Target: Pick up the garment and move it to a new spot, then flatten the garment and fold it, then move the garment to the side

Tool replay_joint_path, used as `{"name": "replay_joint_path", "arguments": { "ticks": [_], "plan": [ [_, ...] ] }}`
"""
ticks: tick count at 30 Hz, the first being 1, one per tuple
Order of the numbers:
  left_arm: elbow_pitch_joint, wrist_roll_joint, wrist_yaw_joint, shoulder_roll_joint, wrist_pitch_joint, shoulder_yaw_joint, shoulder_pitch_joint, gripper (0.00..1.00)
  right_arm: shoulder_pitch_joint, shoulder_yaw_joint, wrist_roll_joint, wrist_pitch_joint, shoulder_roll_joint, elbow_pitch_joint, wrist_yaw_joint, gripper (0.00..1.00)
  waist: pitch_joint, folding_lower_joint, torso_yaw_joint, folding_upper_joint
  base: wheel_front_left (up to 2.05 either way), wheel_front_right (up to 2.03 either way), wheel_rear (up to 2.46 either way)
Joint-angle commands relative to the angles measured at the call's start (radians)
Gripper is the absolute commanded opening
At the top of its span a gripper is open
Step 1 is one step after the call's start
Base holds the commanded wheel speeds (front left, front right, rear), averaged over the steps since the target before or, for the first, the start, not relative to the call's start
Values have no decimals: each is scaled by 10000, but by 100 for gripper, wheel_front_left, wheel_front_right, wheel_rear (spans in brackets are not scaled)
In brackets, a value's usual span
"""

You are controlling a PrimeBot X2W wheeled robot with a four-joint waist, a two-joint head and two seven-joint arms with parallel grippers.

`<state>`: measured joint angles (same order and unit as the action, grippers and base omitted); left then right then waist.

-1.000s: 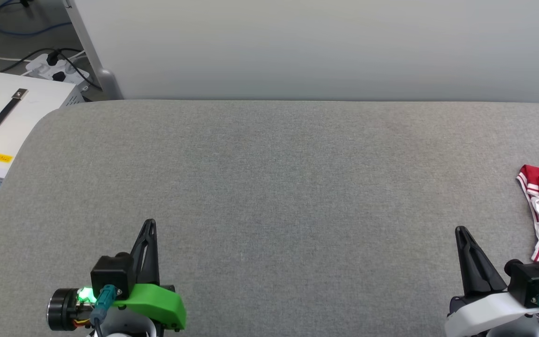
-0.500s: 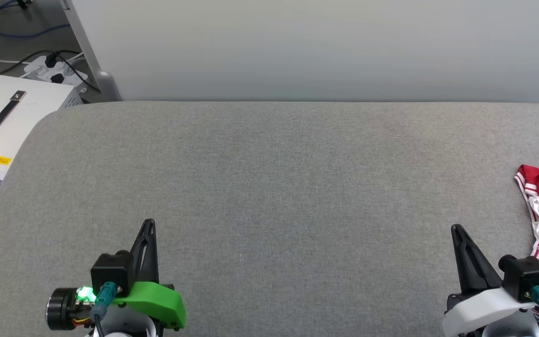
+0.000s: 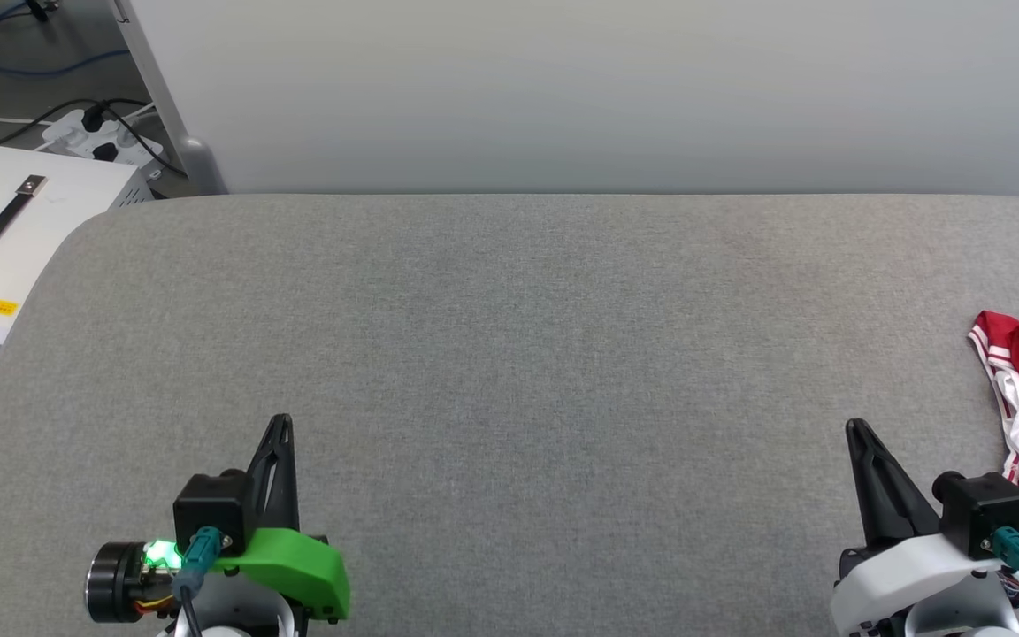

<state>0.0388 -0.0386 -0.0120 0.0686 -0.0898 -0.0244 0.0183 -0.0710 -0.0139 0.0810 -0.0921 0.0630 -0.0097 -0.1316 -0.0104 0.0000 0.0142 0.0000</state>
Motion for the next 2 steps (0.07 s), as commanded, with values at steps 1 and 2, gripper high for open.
{"name": "replay_joint_path", "arguments": {
  "ticks": [1,2],
  "plan": [
    [-65,89,71,-50,46,49,-116,0,222,25,-147,62,-26,29,6,0,3,0,-4,0,0,0,0],
    [-73,96,73,-53,69,54,-118,0,235,28,-164,85,-28,31,6,0,6,0,-8,0,0,0,0]
  ]
}}
